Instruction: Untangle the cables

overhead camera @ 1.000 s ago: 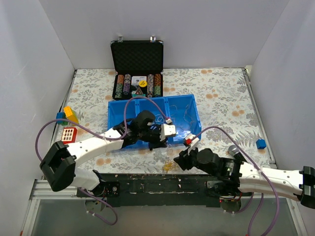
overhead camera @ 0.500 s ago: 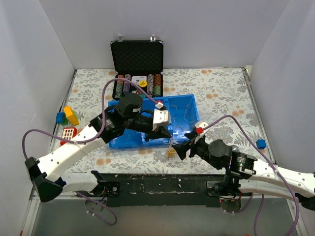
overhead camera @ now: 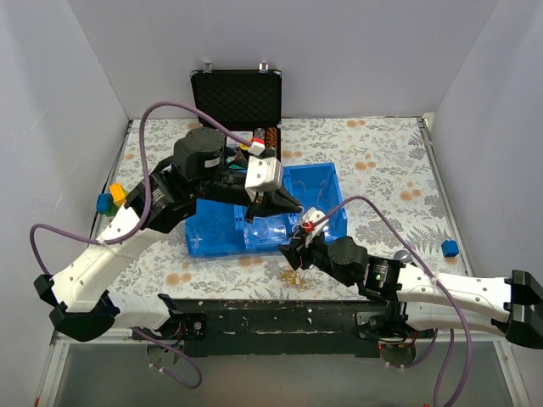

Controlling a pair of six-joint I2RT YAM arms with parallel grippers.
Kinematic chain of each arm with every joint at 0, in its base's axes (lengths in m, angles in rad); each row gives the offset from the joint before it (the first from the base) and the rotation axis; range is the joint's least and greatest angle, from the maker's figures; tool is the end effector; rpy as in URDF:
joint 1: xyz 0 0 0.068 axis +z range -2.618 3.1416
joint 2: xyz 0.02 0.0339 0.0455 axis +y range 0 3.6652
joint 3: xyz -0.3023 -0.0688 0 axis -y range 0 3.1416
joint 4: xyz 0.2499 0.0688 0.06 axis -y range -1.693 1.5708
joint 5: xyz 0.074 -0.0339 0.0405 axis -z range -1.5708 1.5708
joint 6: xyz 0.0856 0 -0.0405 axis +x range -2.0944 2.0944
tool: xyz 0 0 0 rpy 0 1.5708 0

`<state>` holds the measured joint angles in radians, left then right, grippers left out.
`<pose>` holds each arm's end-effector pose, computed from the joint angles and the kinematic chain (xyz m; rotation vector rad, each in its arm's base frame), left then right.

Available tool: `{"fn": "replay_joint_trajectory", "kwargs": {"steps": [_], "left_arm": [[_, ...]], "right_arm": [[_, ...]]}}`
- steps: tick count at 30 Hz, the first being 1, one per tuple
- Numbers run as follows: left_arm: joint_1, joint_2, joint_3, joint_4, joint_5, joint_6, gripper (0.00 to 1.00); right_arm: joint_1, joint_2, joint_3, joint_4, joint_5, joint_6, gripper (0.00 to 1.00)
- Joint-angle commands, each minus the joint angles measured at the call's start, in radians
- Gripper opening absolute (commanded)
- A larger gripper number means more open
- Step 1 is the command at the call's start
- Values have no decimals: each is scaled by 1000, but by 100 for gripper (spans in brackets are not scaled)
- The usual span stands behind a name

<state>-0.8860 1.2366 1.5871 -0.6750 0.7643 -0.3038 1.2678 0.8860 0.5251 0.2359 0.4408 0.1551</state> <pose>0.1209 -0.2417 0.4979 1.1395 1.7689 -1.4871 0.1047 0.2125 0.2967 -0.6121 1.6203 0.6904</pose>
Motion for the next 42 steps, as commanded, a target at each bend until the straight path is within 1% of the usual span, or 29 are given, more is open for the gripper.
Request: {"fn": "replay_joint_trajectory", "kwargs": {"steps": [1,7,10,12,14,17,20,26,28,29,33,38,42], "left_arm": [[-2,32,169,0,13,-40,0],[-2,61,330,96,-74,-32,0],[-2,64,355,184,-155,-17,0],[-2,61,344,238,-198,0,0],[-2,46,294,305,-258,-6,0],[-2,-17,153,412,-344,2,0],[-2,-51,36,535,-462,11,0],[-2,-51,-100,638,-664,68,0],[-1,-52,-163,669,-788,63,0],[-1,-55,-192,669,-815,65,0],[4,-91,-343,767,-855,80,0],[7,-109,-435,860,-941,17,0],[9,-126,-490,865,-944,-6,0]], "right_arm": [[-2,50,6,46,-72,26,53],[-2,56,-112,69,-137,103,51],[-2,74,-155,71,-168,132,52],[-2,88,-178,72,-180,144,55],[-2,96,-189,68,-183,158,59],[-2,73,-192,45,-172,162,66],[-2,33,-208,34,-163,162,72],[-2,-54,-223,-7,-125,178,76],[-2,-84,-226,-24,-108,187,77],[-2,-99,-226,-33,-105,193,77],[-2,-156,-237,-66,-90,202,76],[-2,-206,-238,-115,-53,202,75],[-2,-222,-244,-130,-31,199,74]]}}
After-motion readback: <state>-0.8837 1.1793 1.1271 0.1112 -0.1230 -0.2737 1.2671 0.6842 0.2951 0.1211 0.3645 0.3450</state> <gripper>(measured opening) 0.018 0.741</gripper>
